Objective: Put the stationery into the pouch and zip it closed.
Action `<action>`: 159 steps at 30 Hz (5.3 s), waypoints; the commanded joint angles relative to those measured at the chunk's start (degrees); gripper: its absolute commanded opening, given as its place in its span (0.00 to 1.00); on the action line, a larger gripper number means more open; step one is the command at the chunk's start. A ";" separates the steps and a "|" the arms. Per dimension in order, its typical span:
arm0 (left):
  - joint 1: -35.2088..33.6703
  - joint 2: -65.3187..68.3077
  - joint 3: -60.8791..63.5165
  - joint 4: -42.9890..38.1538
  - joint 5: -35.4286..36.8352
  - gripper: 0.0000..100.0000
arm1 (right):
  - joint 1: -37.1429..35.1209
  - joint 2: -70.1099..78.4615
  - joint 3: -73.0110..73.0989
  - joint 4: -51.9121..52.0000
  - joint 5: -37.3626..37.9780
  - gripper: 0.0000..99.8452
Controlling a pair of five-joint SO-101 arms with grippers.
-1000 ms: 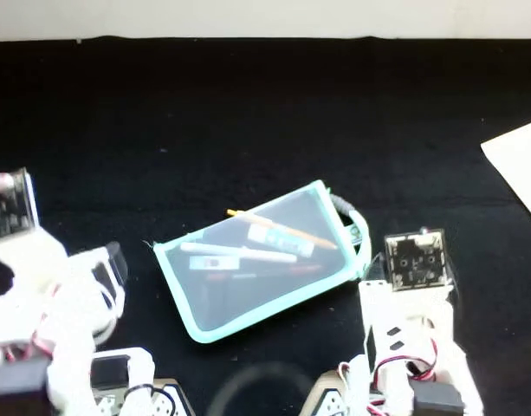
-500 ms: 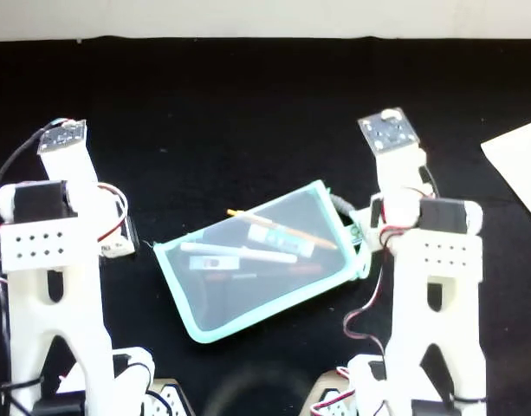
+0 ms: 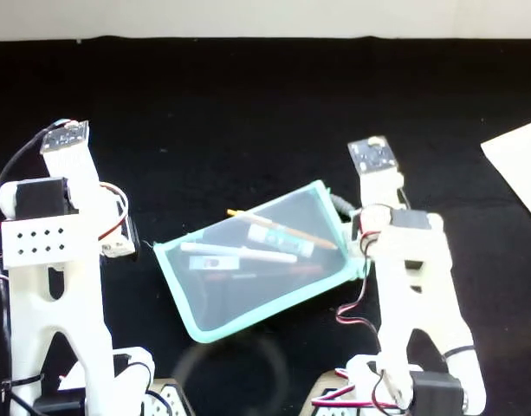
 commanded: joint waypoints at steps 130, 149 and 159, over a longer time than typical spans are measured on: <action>-8.22 -22.64 -29.76 2.90 -0.44 0.25 | -54.99 14.55 -113.80 40.75 -15.56 0.01; -13.67 -22.64 -29.76 2.20 -0.44 0.25 | -45.23 14.11 -114.33 46.02 -15.74 0.01; -13.05 -22.20 -29.23 -1.32 -0.09 0.25 | -45.41 14.29 -114.33 46.20 -15.74 0.01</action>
